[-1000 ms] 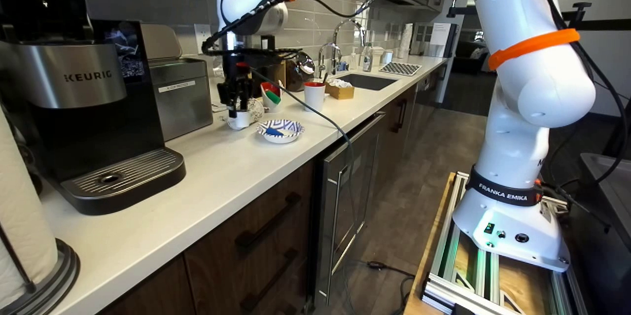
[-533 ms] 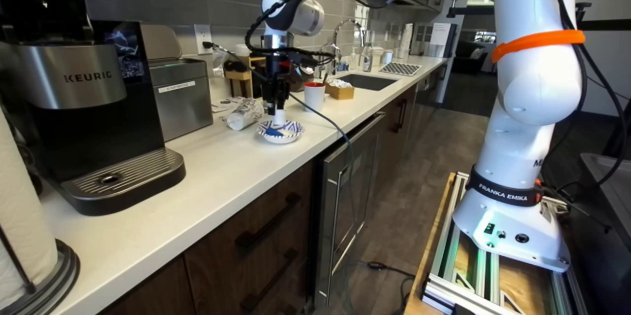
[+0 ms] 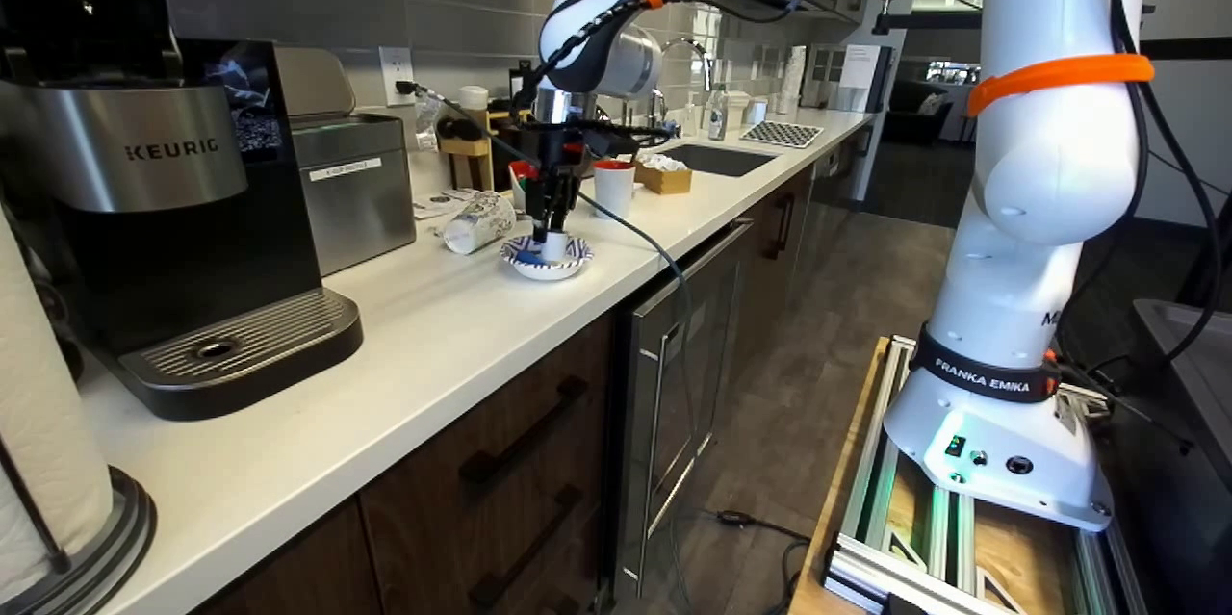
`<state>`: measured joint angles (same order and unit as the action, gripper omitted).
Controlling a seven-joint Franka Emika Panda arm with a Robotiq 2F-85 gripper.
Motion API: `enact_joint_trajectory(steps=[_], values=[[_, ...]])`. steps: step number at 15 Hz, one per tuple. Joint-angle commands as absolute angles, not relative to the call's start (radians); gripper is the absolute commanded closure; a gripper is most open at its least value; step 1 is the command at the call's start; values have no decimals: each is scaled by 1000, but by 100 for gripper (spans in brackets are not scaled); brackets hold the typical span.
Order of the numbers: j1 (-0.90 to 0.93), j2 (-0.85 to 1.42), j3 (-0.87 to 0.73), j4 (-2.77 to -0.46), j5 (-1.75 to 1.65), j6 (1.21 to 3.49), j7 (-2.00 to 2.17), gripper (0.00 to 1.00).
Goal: Put the blue block and coffee pod in the black and white bowl on the left.
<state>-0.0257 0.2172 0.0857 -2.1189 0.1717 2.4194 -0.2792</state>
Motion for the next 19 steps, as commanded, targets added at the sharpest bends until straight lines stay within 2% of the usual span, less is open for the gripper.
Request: enact_joint_trajectory(steps=[1, 4, 5, 6, 7, 10, 18, 19], values=[[-10, 157, 75, -2220, 147, 2529, -245, 73], [-1, 139, 65, -2249, 96, 2548, -218, 73], [3, 136, 62, -2253, 67, 2543, -208, 56], [5, 132, 62, -2256, 51, 2539, -204, 23], [7, 130, 63, -2258, 38, 2538, -198, 22], [6, 117, 72, -2267, 54, 2549, -214, 0], [-64, 66, 69, -2262, 461, 2446, -425, 1], [-33, 101, 63, -2237, 364, 2484, -335, 1]])
